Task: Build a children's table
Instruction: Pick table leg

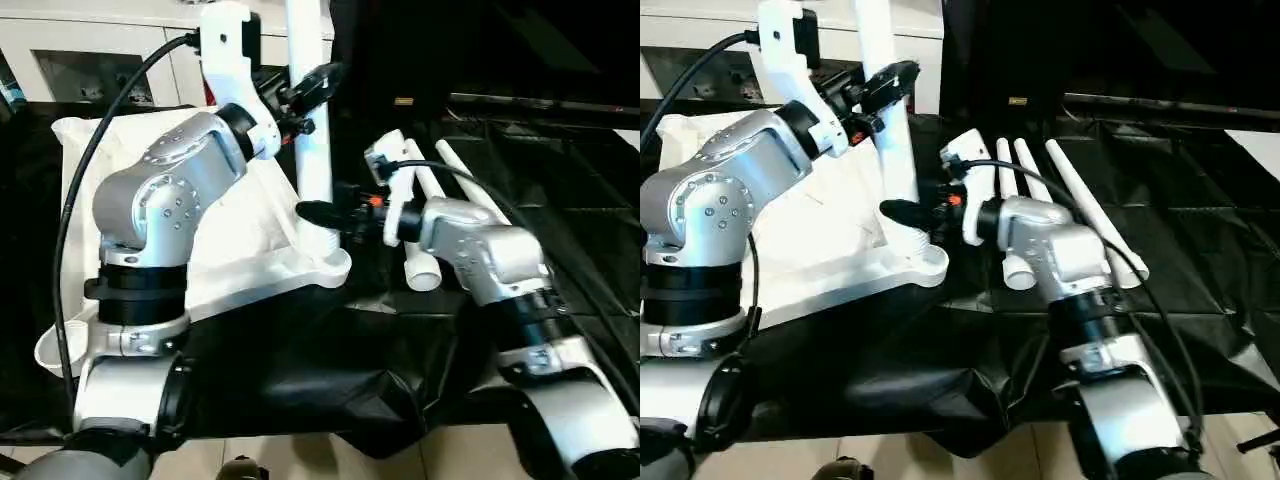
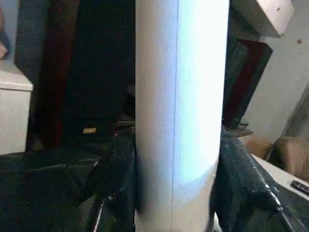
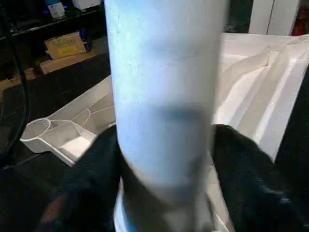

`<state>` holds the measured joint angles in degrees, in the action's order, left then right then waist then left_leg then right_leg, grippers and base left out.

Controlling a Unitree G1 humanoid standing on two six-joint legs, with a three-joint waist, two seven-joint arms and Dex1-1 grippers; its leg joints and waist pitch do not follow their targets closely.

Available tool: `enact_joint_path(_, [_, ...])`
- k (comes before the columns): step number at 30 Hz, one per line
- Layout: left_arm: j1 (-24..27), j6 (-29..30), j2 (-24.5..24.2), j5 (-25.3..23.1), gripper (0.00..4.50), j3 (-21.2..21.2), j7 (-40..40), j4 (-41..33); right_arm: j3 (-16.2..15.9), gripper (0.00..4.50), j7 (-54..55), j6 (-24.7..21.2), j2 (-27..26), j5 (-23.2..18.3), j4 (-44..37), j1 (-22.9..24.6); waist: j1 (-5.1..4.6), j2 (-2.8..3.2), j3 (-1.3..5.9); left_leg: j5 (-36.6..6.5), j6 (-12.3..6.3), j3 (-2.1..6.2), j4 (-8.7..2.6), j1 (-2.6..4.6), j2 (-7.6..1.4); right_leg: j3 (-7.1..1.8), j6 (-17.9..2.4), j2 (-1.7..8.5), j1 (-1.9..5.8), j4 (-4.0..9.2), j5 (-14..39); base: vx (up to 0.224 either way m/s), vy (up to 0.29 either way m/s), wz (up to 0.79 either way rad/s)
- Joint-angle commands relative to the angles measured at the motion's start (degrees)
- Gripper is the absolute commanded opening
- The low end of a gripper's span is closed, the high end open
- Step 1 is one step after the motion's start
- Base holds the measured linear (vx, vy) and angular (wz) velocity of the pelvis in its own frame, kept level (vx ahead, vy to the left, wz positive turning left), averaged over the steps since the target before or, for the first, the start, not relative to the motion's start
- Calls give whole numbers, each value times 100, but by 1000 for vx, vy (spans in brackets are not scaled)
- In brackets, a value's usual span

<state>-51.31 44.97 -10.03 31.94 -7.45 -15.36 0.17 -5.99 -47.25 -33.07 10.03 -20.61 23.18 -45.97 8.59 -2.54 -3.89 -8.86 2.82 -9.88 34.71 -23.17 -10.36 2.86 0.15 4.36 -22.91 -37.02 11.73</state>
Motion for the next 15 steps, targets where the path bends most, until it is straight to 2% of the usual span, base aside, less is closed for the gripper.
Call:
enact_joint_path(1, [-117,81,41,135,177,65,66,-193,113,230,118,-19,59,11,84,-114,-2,-6,477,-775,249,63,-386,172,-232,-212,-1104,376,287,375,222,0,0,0])
enact_joint_path(6, [-96,190,118,253,177,-52,106,-254,144,201,-127,-7,112,-62,63,-95,0,-14,479,-786,274,66,-387,169,-231,-213,-1040,378,289,379,267,0,0,0])
enact_joint_path(8, [-89,204,103,239,177,-35,44,-280,156,198,-322,-10,171,-148,-23,-61,1,-2,479,-787,264,67,-384,169,-228,-214,-1044,373,287,379,248,0,0,0])
enact_joint_path(12, [-62,218,22,217,176,48,-126,-330,181,195,-798,-117,334,-413,-317,37,17,-13,487,-694,203,68,-371,165,-231,-212,-1088,369,299,361,45,0,0,0])
enact_joint_path(13, [-50,219,1,211,175,68,-143,-334,183,195,-911,-151,389,-475,-390,65,14,-35,482,-693,182,64,-371,160,-224,-211,-1091,363,308,370,40,0,0,0])
enact_joint_path(15, [-21,189,-47,190,175,117,-221,-343,186,194,-1036,-204,455,-521,-452,90,24,-32,483,-683,154,60,-366,166,-220,-210,-1105,361,301,374,92,0,0,0])
